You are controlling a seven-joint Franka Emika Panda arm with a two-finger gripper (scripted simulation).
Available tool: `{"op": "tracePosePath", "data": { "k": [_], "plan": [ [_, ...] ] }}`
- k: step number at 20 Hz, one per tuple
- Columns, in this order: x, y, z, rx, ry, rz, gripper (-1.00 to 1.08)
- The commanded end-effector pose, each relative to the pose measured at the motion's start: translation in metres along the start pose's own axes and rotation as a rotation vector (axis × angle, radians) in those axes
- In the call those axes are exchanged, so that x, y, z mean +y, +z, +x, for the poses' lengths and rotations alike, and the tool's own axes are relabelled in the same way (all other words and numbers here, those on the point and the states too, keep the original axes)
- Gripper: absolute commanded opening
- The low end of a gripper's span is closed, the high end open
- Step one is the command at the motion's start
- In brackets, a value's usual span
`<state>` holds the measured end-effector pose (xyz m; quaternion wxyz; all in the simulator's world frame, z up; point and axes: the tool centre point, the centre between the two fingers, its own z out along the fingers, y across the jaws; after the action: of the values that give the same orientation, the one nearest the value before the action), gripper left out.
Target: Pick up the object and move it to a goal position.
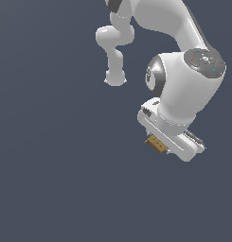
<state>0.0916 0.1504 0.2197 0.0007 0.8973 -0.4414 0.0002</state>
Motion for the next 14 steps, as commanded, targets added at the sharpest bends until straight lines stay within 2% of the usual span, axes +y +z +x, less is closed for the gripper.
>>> {"op": "tracePosePath", "data": {
  "k": [1,14],
  "plan": [
    [-0.011,-0.009,-0.001,0.000,0.000,0.001,-1.00],
    [-0.045,-0.036,-0.004,-0.001,0.000,0.001,-1.00]
  ]
}}
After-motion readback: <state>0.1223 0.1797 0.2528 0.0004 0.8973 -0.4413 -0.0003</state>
